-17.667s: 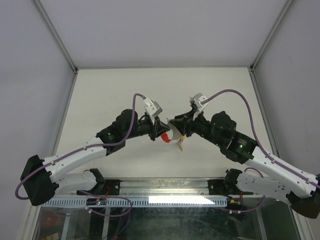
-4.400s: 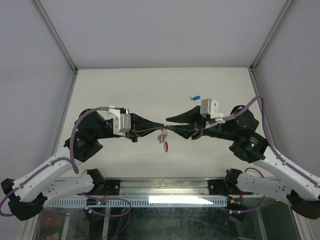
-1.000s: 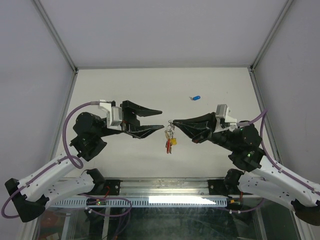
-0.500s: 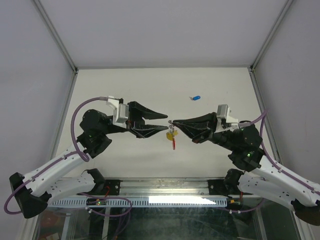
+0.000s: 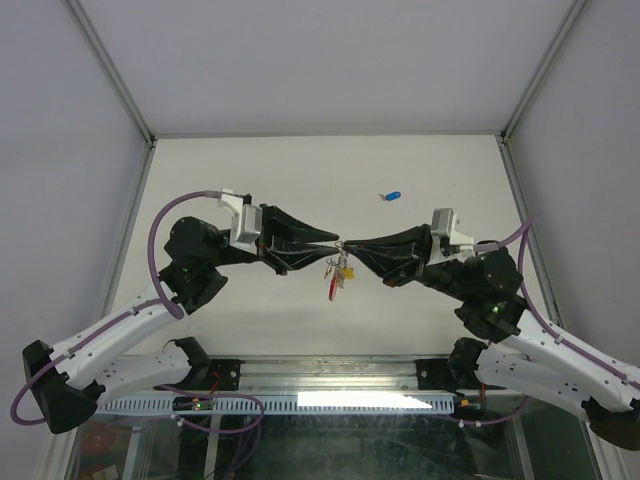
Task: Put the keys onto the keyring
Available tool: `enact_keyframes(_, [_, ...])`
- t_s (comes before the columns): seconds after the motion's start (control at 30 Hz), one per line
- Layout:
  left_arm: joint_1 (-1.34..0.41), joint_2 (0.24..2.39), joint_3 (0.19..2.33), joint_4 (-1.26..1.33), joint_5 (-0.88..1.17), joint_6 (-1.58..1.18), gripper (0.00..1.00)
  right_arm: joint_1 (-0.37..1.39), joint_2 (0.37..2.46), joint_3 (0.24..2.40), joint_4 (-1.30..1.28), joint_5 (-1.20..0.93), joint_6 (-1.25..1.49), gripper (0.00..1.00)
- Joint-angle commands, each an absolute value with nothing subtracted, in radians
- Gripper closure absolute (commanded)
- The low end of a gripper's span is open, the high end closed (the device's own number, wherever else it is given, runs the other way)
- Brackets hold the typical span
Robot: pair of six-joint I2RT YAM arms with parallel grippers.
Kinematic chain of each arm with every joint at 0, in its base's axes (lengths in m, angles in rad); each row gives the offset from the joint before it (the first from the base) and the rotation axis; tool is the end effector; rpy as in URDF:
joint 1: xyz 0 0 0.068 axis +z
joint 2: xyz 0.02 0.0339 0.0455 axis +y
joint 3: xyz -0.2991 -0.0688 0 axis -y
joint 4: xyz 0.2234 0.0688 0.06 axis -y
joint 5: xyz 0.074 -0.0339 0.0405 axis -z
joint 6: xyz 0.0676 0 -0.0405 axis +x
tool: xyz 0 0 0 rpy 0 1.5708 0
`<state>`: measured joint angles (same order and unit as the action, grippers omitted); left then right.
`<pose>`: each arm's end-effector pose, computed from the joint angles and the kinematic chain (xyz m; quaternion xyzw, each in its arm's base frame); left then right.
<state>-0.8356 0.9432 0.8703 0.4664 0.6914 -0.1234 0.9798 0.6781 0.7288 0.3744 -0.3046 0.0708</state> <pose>0.0941 -0.1683 0.4475 0.4463 0.3914 -0.5279 0.6074 0.0574 0.1220 0.4295 -0.3498 0.4254 0.4877 0.6774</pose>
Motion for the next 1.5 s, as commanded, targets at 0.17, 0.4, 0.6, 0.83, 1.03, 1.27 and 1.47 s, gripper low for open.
enact_keyframes(0.17, [-0.830,0.956,0.882,0.515,0.735,-0.140,0.81,0.985,0.679,0.742,0.469,-0.323,0.083,1.00])
enact_keyframes(0.4, [-0.829,0.959,0.889,0.515,0.737,-0.126,0.97,0.985,0.686,0.744,0.456,-0.332,0.081,1.00])
enact_keyframes(0.6, [-0.829,0.958,0.904,0.483,0.706,-0.093,1.00,0.985,0.684,0.758,0.414,-0.337,0.074,1.00])
enact_keyframes(0.83, [-0.829,0.945,0.903,0.471,0.726,-0.066,1.00,0.985,0.663,0.801,0.296,-0.337,0.074,1.00])
enact_keyframes(1.03, [-0.829,0.945,0.904,0.471,0.762,-0.063,1.00,0.985,0.665,0.839,0.198,-0.381,0.000,0.78])
enact_keyframes(1.27, [-0.829,0.948,0.911,0.469,0.786,-0.064,1.00,0.985,0.685,0.860,0.163,-0.398,-0.014,0.75])
enact_keyframes(1.47, [-0.828,0.948,0.913,0.466,0.805,-0.063,1.00,0.986,0.694,0.865,0.154,-0.403,-0.018,0.77])
